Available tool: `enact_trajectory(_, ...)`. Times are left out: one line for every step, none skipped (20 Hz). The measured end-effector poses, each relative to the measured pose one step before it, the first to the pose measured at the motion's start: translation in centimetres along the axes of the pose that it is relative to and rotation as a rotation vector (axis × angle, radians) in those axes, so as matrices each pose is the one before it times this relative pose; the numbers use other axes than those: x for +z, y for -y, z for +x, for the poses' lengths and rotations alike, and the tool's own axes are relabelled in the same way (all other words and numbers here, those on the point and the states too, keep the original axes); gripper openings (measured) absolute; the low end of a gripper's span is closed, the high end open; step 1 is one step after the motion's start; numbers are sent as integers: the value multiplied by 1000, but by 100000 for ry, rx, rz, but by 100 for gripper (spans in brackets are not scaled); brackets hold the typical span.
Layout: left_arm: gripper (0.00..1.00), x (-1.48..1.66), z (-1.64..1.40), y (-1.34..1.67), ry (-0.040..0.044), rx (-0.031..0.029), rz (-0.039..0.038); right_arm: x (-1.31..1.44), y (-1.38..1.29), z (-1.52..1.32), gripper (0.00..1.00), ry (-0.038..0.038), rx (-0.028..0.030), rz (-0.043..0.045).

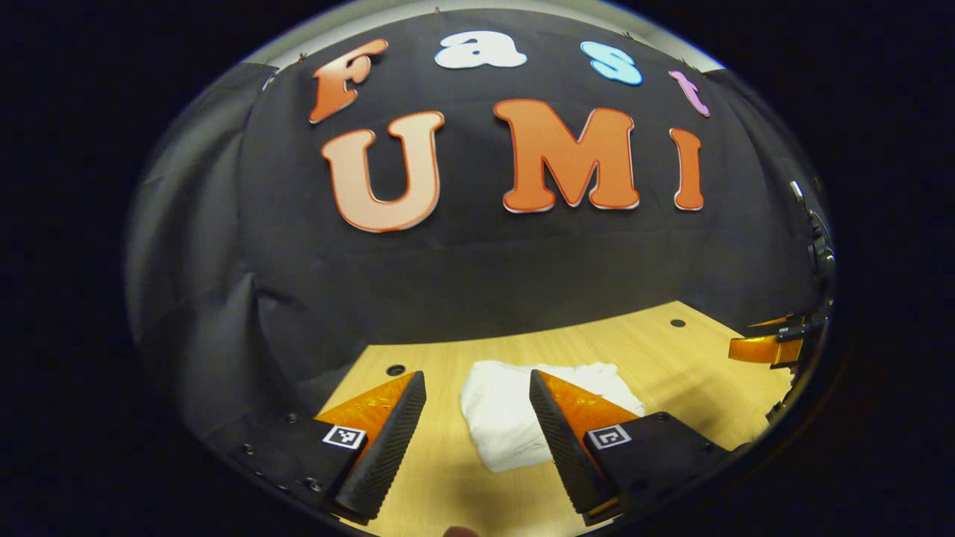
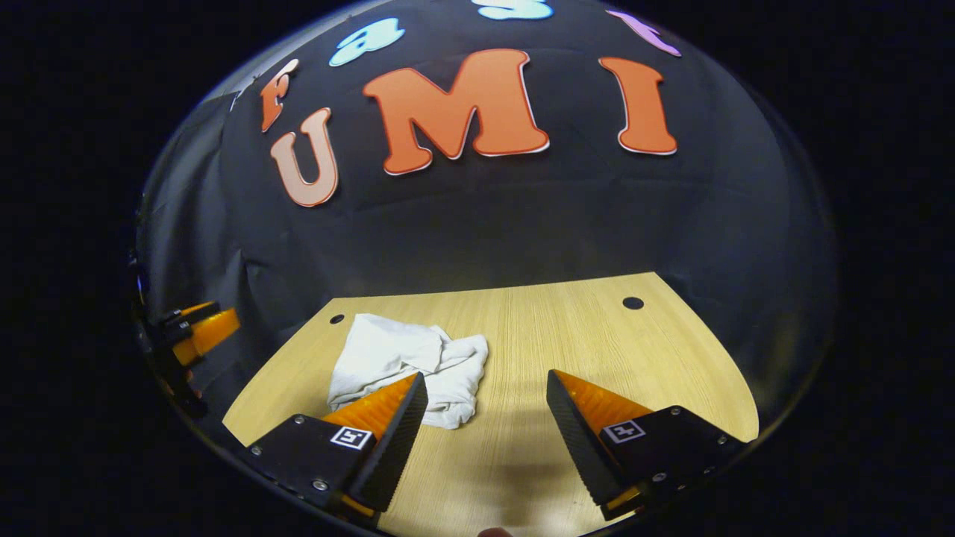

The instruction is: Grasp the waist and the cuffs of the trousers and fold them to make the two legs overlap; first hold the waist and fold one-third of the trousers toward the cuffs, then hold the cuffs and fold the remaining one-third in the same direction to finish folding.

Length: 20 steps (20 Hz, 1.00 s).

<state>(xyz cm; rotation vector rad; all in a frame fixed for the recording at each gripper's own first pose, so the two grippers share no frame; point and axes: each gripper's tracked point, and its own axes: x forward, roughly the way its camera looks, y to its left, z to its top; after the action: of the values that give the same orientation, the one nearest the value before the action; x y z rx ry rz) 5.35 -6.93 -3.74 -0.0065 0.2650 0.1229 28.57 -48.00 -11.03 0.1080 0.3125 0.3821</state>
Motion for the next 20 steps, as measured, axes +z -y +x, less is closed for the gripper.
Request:
enact_trajectory(92,4,127,64,4086,1273,-118,1038,-702,-528,97,3283,37,-1273)
enact_trajectory(92,12,-212,300,2902,355,-50,1468,-782,-658,97,4080,33,-1275)
enact_trajectory(92,-416,-227,98,1172,278,-654,1800,-1132,-912,96,4875,-64,-1839)
enact_trajectory(92,472,-366,-142,21,-816,-1262,888,-654,-443,97,2947,-686,-1196)
enact_trajectory(93,414,-368,62,-641,-1482,-1264,500,-587,-507,96,2214,-458,-804)
enact_trajectory(93,294,-293,-390,-516,-1269,-1014,642,-564,-422,96,976,-1,-1020)
enact_trajectory(93,587,-262,-119,1482,-815,-733,689,-647,-421,96,2141,810,-1732)
enact_trajectory(93,180,-239,-109,1104,-128,-941,556,-417,-336,97,2431,273,-1910)
enact_trajectory(92,271,-368,-102,417,241,-855,370,-283,-333,96,1074,-126,-1027)
enact_trajectory(92,198,-267,-134,161,35,-918,-33,-439,-304,96,-658,161,84)
enact_trajectory(92,516,-128,142,872,-857,-648,94,-593,-264,96,-599,717,646)
enact_trajectory(92,567,-330,-88,1537,-134,6,627,-473,-148,96,1094,771,268)
enact_trajectory(92,528,-163,151,1354,-146,-3,671,-381,-56,96,1279,834,-632)
enact_trajectory(92,491,-160,137,839,300,-98,192,-219,68,96,-50,546,-1119)
enact_trajectory(92,625,140,255,830,166,-745,-29,47,163,96,-601,207,-975)
enact_trajectory(92,517,361,492,1036,-347,-1118,139,103,-1,96,-361,160,-238)
enact_trajectory(92,478,279,469,904,-1,-1222,402,107,-7,97,3,367,166)
enact_trajectory(92,450,119,406,1136,-521,-1047,362,425,145,97,452,-86,-47)
enact_trajectory(92,692,345,683,1032,-531,-744,341,503,60,97,149,-420,-359)
enact_trajectory(92,694,441,678,1017,-697,-455,127,419,-20,97,-483,-319,219)
